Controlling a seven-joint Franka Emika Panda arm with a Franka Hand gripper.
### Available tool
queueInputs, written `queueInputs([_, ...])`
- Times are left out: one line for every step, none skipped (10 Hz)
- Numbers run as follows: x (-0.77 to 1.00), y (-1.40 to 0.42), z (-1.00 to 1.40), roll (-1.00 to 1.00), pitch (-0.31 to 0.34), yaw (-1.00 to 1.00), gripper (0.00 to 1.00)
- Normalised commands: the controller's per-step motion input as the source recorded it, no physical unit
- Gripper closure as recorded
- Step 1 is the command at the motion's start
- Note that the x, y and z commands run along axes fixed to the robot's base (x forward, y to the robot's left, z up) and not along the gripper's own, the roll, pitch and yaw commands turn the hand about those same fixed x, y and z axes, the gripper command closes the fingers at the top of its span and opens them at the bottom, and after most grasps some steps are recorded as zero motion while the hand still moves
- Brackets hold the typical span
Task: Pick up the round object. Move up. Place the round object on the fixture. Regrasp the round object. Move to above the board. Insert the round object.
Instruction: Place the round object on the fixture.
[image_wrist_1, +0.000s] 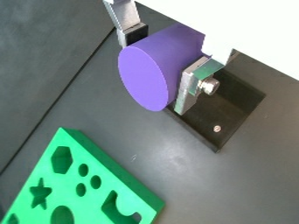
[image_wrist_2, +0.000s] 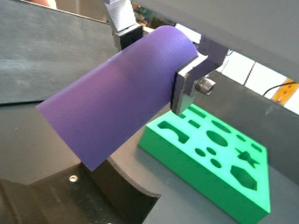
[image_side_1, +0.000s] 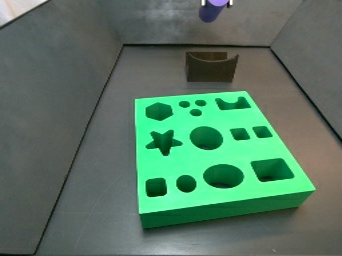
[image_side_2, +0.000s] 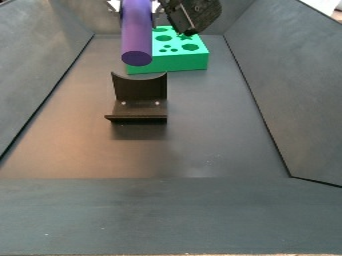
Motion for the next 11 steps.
queueInputs([0.13, 0.13, -1.0, -1.0, 0.123, -0.03, 1.0])
queueInputs([0.13, 0.14, -1.0, -1.0, 0.118, -0.04, 1.0])
queueInputs([0.14, 0.14, -1.0, -1.0, 0.143, -0.06, 1.0])
queueInputs([0.16, 0.13, -1.0, -0.83, 0.166, -0.09, 1.0])
queueInputs([0.17, 0.14, -1.0, -0.66, 0.153, -0.11, 1.0])
queueInputs([0.17, 0.14, -1.0, -0.44, 0.131, -0.14, 1.0])
queueInputs([0.18, 0.14, -1.0, -0.33, 0.115, -0.15, 1.0])
queueInputs([0.19, 0.13, -1.0, -0.21, 0.079, -0.16, 1.0])
queueInputs([0.17, 0.12, -0.83, -0.17, 0.049, -0.16, 1.0])
queueInputs([0.14, 0.1, -0.64, -0.17, 0.034, -0.15, 1.0])
queueInputs([0.12, 0.1, -0.48, -0.15, 0.014, -0.14, 1.0])
